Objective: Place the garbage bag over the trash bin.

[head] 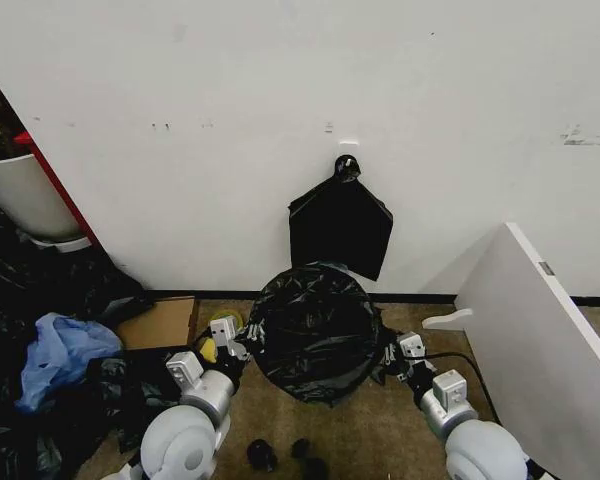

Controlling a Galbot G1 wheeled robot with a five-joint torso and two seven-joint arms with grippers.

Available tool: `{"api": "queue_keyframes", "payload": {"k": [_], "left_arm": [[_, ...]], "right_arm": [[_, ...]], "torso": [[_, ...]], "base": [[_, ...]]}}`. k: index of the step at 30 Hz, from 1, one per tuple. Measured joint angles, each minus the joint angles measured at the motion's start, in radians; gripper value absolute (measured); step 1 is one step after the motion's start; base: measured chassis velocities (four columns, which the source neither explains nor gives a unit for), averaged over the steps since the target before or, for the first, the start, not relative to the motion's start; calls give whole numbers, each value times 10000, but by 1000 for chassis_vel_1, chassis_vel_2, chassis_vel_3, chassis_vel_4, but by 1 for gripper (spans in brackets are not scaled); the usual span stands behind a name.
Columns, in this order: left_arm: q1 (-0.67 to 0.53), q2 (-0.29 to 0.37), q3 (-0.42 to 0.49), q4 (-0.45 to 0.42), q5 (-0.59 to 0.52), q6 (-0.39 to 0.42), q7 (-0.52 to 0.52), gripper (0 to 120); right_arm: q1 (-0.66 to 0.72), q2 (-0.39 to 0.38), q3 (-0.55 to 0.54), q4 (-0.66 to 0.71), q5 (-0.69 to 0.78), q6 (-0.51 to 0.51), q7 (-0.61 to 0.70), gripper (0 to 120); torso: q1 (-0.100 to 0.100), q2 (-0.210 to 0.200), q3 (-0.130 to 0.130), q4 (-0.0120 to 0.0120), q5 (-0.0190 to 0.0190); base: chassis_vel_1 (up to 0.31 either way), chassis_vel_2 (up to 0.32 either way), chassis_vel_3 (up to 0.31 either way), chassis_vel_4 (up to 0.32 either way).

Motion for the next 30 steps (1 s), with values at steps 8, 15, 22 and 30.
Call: {"api": "queue_keyframes", "payload": {"k": [8, 15, 22, 30], "left_arm": [[-172, -7, -139, 346, -560, 106, -578, 3], [-210, 168, -297, 636, -474, -132, -242, 3], [52, 378, -143, 706, 272, -837, 1167, 3], [252, 806, 117, 508, 387, -1481, 3028, 3]], "right_arm": [[-174, -5, 828, 196, 2088, -412, 566, 41], [-382, -256, 2671, 410, 5671, -1071, -466, 65], [117, -563, 3876, -25, 9152, -1991, -2295, 91], [1301, -874, 3334, -247, 9817, -2770, -3610, 100]], "torso": [[0, 1, 0, 1, 1], [0, 0, 0, 0, 2], [0, 0, 0, 1, 1], [0, 1, 0, 4, 1]], "base": [[0, 0, 0, 0], [0, 0, 0, 0], [0, 0, 0, 0], [0, 0, 0, 0]]}}
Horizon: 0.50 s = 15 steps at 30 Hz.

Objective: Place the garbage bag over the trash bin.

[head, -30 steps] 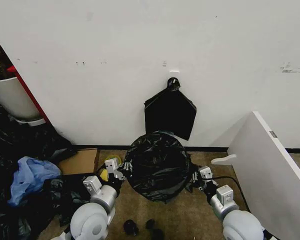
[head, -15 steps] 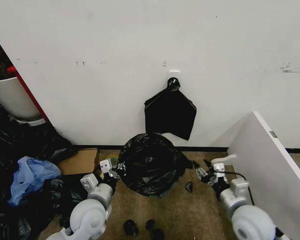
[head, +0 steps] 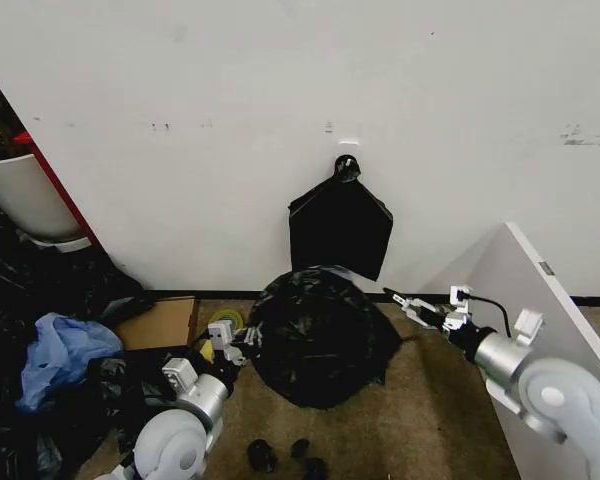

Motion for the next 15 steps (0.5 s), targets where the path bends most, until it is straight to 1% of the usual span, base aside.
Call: {"api": "queue_keyframes", "payload": {"k": [1, 3, 5, 9, 11, 12, 13, 14, 15], "left_arm": [[-16, 174, 76, 18, 96, -142, 296, 3], [-76, 297, 139, 79, 197, -221, 472, 3], [-92, 343, 158, 112, 282, -247, 531, 3], [-59, 364, 187, 187, 477, -267, 614, 3], [-63, 347, 191, 207, 493, -268, 613, 3], [-63, 347, 191, 207, 493, -268, 613, 3], [-68, 339, 193, 211, 493, -268, 606, 3], [-78, 331, 204, 214, 492, -268, 584, 3], [-84, 326, 211, 215, 492, -268, 568, 3]], "right_arm": [[110, -32, -98, -38, -34, -55, -110, 100], [162, -40, -135, -64, -73, -60, -147, 100], [232, -40, -174, -96, -80, -59, -160, 100], [483, -3, -350, -164, -123, -60, -164, 99], [500, 22, -407, -169, -274, -44, -190, 93], [500, 22, -407, -169, -274, -44, -190, 93], [507, 30, -443, -175, -401, -15, -244, 90], [513, 38, -498, -178, -542, 12, -326, 84], [513, 43, -522, -178, -584, 22, -356, 81]], "torso": [[0, 0, 0, 1, 0], [0, 2, 0, -3, 0], [0, 2, 0, -7, -1], [0, 2, 0, -2, -1], [0, 2, 0, -3, -1], [0, 2, 0, -3, -1], [0, 2, 0, -3, 0], [0, 2, 0, -3, 0], [0, 2, 0, -3, 0]], "base": [[0, 0, 0, 0], [0, 0, 0, 0], [0, 0, 0, 0], [0, 0, 0, 0], [0, 0, 0, 0], [0, 0, 0, 0], [0, 0, 0, 0], [0, 0, 0, 0], [0, 0, 0, 0]]}}
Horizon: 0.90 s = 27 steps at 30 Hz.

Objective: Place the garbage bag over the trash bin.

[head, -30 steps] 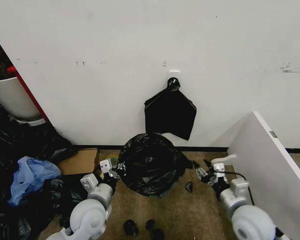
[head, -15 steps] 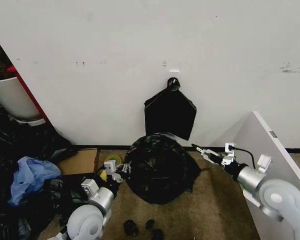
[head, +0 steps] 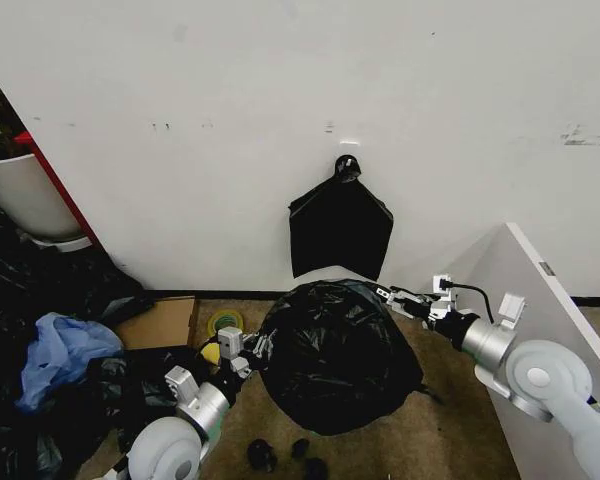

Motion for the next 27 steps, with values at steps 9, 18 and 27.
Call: {"api": "queue_keyframes", "payload": {"k": [9, 18, 27], "left_arm": [[-111, -156, 23, -19, 20, 69, -132, 3], [-27, -154, 6, -43, 185, 49, -138, 3], [91, -170, 26, -150, 301, 23, -102, 3]], "right_arm": [[-115, 52, -116, 30, -375, 123, -267, 51], [-205, 139, -213, 186, -609, 353, -293, 17], [-160, 153, -308, 134, -851, 493, -71, 0]], "torso": [[0, 0, 0, 0, 0], [0, 0, 0, 0, 0], [0, 0, 0, 0, 0]], "base": [[0, 0, 0, 0], [0, 0, 0, 0], [0, 0, 0, 0]]}}
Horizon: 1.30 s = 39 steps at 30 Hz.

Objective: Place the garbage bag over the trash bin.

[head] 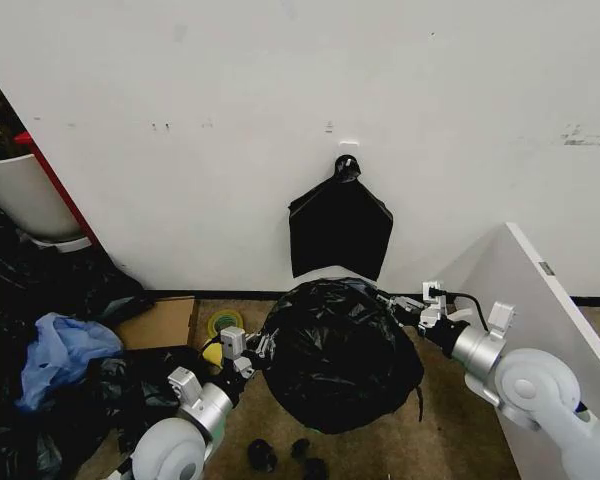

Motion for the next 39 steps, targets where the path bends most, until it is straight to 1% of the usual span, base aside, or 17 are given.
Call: {"api": "queue_keyframes", "payload": {"k": [3, 9, 15, 22, 25, 26, 30, 31, 33, 35, 36, 37, 38, 39], "left_arm": [[9, 1, 21, -29, 99, -16, 37, 3], [-14, 127, 141, -87, 646, -179, 208, 3], [-37, 182, 152, -82, 884, -289, 317, 3], [-22, 264, 193, -77, 1006, -367, 382, 3], [-33, 201, 196, -44, 847, -325, 206, 3], [-38, 167, 195, -31, 737, -277, 84, 3], [-124, -70, 117, 103, -211, 316, -844, 3], [-124, -70, 117, 103, -211, 316, -844, 3], [-165, -161, 98, 135, -593, 669, -1326, 3], [-223, -275, 69, 133, -970, 1045, -1998, 3], [-281, -378, 10, 111, -1471, 1376, -2582, 3], [-311, -418, -21, 101, -1705, 1507, -2797, 3], [-392, -532, -103, 64, -2320, 1837, -3314, 3], [-392, -532, -103, 64, -2320, 1837, -3314, 3]], "right_arm": [[146, -11, -161, -180, -215, 71, 150, 0], [608, -150, -675, -840, -698, 98, 254, 0], [803, -312, -1057, -1290, -1107, 44, 247, 0], [858, -361, -1348, -1573, -1552, 9, 200, 0], [829, -325, -1335, -1587, -1573, 105, 198, 0], [808, -300, -1299, -1577, -1563, 185, 213, 1], [586, -80, -730, -1303, -1275, 694, 337, 19], [586, -80, -730, -1303, -1275, 694, 337, 19], [450, 13, -458, -1173, -1168, 805, 375, 28], [338, 168, -208, -1034, -1071, 916, 614, 34], [226, 305, -16, -848, -1081, 984, 885, 41], [161, 376, 64, -722, -1144, 1036, 1047, 43], [8, 547, 200, -388, -1368, 1122, 1401, 48], [8, 547, 200, -388, -1368, 1122, 1401, 48]], "torso": [[0, 0, 0, 0, 0], [0, 0, 0, 1, 1], [0, -1, 0, 0, 1], [0, -3, 0, 0, 1], [0, -3, 0, 0, 1], [0, -3, 0, 0, 2], [0, -3, 0, 1, 0], [0, -3, 0, 1, 0], [0, -2, 0, 0, 0], [0, -2, 0, 0, 0], [0, -3, 1, 1, 0], [0, -2, 0, 1, 0], [0, -3, 0, 1, 1], [0, -3, 0, 1, 1]], "base": [[0, 0, 0, 0], [0, 0, 0, 0], [0, 0, 0, 0], [0, 0, 0, 0], [0, 0, 0, 0], [0, 0, 0, 0], [0, 0, 0, 0], [0, 0, 0, 0], [0, 0, 0, 0], [0, 0, 0, 0], [0, 0, 0, 0], [0, 0, 0, 0], [0, 0, 0, 0], [0, 0, 0, 0]]}}
